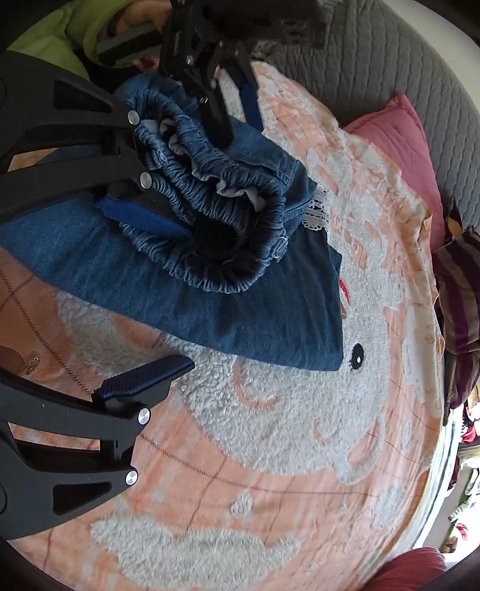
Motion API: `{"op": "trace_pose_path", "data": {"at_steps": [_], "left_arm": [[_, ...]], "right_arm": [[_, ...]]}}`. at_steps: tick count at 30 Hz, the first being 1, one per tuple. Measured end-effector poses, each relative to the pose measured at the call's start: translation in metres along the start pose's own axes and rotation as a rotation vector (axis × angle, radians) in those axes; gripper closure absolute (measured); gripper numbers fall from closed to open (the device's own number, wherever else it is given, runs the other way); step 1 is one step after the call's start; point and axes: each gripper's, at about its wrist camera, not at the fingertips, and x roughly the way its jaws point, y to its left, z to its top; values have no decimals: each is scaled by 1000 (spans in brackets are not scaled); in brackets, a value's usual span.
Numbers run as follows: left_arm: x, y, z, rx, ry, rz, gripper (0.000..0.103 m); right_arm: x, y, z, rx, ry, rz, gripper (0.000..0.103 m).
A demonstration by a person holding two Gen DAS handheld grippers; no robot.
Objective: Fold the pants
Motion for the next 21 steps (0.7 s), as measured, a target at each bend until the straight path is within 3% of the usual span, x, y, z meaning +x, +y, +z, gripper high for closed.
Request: {"op": "trace_pose_path", "data": {"at_steps": [2, 4, 6, 12, 14, 21], "left_arm": [[8, 2, 0, -21, 17, -45, 23], [12, 1, 0, -32, 20, -60, 27], [13, -2, 1, -26, 16, -75, 39], [8, -17, 3, 17, -6, -58, 66], [0, -19, 4, 33, -22, -52, 71], [-27, -18, 16, 43, -104, -34, 75]], "right_arm": [[2, -2, 0, 9, -2, 18, 44], [3, -2, 0, 6, -3, 24, 44], [3, -1, 0, 4, -8, 27, 48], [-1, 13, 1, -63, -34, 59, 87], [-6, 24, 0, -111, -58, 38, 94], [-29, 52, 14, -218, -164, -3, 95]]}}
